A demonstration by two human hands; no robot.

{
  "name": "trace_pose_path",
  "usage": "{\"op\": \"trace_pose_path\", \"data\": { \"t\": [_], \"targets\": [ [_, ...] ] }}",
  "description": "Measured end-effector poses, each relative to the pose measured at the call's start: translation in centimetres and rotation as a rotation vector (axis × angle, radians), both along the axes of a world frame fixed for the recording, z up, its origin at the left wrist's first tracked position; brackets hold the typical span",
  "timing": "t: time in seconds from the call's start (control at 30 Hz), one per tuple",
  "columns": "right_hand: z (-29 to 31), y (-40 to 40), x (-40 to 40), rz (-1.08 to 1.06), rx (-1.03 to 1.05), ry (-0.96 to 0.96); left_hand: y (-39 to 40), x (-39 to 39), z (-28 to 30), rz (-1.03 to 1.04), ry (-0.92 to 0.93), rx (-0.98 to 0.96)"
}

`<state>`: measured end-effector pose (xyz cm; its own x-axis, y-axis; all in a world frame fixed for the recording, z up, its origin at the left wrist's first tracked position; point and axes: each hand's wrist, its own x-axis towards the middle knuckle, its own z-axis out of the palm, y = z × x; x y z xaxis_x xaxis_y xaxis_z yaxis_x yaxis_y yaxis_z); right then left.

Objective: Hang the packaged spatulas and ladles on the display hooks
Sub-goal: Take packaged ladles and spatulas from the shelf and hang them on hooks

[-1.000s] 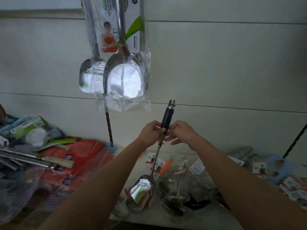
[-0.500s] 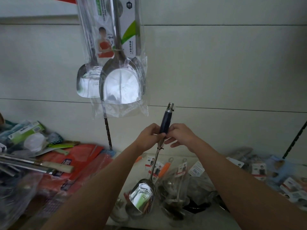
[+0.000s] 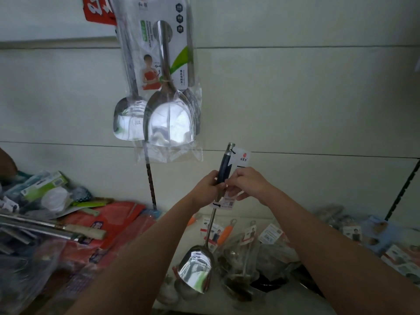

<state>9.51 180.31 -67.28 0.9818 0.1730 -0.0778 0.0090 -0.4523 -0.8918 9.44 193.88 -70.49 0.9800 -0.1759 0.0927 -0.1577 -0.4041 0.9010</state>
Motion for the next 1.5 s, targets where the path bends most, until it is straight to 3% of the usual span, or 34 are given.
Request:
{"op": "trace_pose_path", "data": {
  "t": [0.73, 1.03, 1.5],
  "targets": [
    [14.2, -1.3, -10.8, -0.033, -0.111, -0.340, -2.1, -9.5, 13.5, -0.056, -0.166, -0.276],
    [19.7, -0.3, -15.1, -0.026, -0.074, -0.443, -0.9, -13.6, 19.9, -0.054, -0.292, -0.210],
    [28.9, 2.3, -16.6, -0.033, -0.224, -0.660, 1.7, -15.3, 29.3, -0.037, -0.388, -0.204]
  ]
}}
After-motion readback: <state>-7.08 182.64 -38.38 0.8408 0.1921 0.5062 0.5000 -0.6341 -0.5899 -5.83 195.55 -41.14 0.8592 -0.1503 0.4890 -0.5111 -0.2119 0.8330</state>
